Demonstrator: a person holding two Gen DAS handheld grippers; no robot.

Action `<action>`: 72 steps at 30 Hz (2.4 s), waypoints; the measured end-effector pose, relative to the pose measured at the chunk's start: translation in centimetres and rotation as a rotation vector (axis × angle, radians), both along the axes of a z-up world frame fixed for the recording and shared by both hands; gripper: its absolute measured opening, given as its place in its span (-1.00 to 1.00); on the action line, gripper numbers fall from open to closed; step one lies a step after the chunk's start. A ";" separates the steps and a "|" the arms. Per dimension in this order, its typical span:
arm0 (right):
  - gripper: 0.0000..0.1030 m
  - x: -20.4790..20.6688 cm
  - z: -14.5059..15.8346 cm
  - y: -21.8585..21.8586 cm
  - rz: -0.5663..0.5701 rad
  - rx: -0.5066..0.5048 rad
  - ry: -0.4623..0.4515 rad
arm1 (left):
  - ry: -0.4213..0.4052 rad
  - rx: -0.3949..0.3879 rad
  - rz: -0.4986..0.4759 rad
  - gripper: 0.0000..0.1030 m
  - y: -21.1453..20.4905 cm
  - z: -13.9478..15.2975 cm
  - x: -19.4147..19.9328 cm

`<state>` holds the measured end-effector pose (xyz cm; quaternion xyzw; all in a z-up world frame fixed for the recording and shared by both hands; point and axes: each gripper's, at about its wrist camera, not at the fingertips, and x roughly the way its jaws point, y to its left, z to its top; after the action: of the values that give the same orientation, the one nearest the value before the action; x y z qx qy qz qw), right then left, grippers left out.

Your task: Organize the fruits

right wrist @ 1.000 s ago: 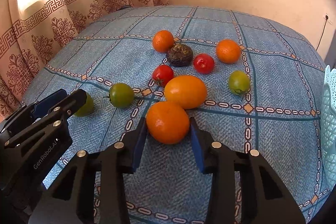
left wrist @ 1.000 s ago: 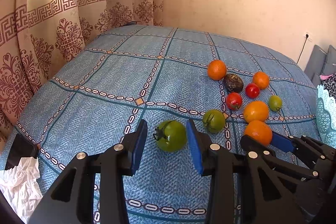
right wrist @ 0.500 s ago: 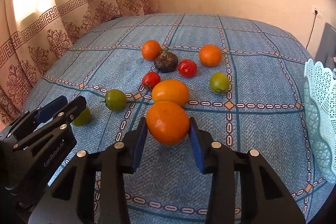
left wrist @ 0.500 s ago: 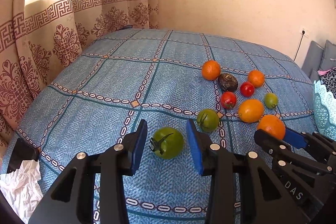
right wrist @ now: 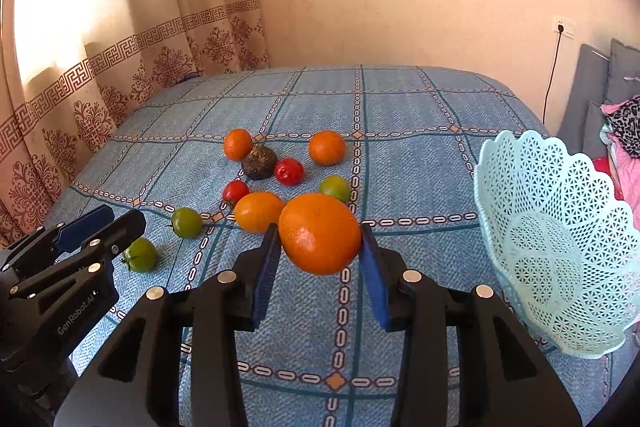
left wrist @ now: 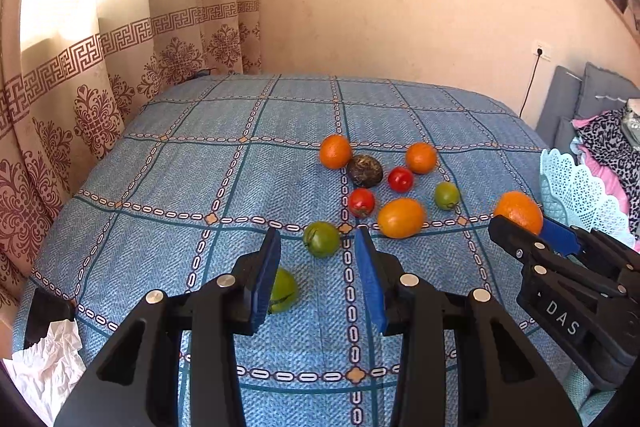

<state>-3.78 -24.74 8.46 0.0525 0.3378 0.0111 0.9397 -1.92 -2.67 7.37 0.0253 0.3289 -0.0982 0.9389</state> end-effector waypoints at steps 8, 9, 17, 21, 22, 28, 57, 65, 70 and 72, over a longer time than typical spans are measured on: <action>-0.21 -2.4 1.9 -5.1 -0.106 0.027 -0.053 | 0.002 -0.006 -0.085 -0.24 -3.7 1.3 -0.5; -0.21 -2.7 2.0 -5.8 -0.121 0.030 -0.057 | 0.002 -0.007 -0.097 -0.24 -4.3 1.5 -0.6; -0.21 -4.5 2.5 -11.0 -0.232 0.047 -0.075 | -0.009 -0.007 -0.186 -0.24 -8.7 2.7 -1.1; -0.21 -5.1 2.2 -12.8 -0.278 0.036 -0.068 | -0.016 0.000 -0.234 -0.24 -11.3 3.1 -1.3; -0.21 -5.1 2.1 -13.2 -0.288 0.031 -0.064 | -0.018 0.002 -0.248 -0.24 -12.0 3.2 -1.4; -0.21 -5.2 1.4 -15.1 -0.334 0.006 -0.029 | -0.008 -0.001 -0.325 -0.24 -15.5 3.3 -1.3; 0.28 -5.8 2.1 -19.3 -0.469 0.032 0.001 | 0.031 0.001 -0.450 -0.24 -21.5 3.1 -0.5; 0.28 -6.6 2.9 -20.2 -0.498 0.059 -0.027 | 0.073 0.008 -0.503 -0.24 -23.0 2.0 -0.3; 0.28 -6.8 3.0 -20.5 -0.509 0.071 -0.033 | 0.084 0.008 -0.494 0.38 -23.1 1.7 -0.3; 0.28 -6.9 3.0 -20.6 -0.508 0.076 -0.037 | 0.080 -0.001 -0.477 0.50 -22.7 1.8 -0.1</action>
<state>-10.68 -45.29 11.50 0.1705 0.2961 -0.2115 0.9157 -2.06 -25.37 9.15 0.0980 0.3503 -0.3181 0.8755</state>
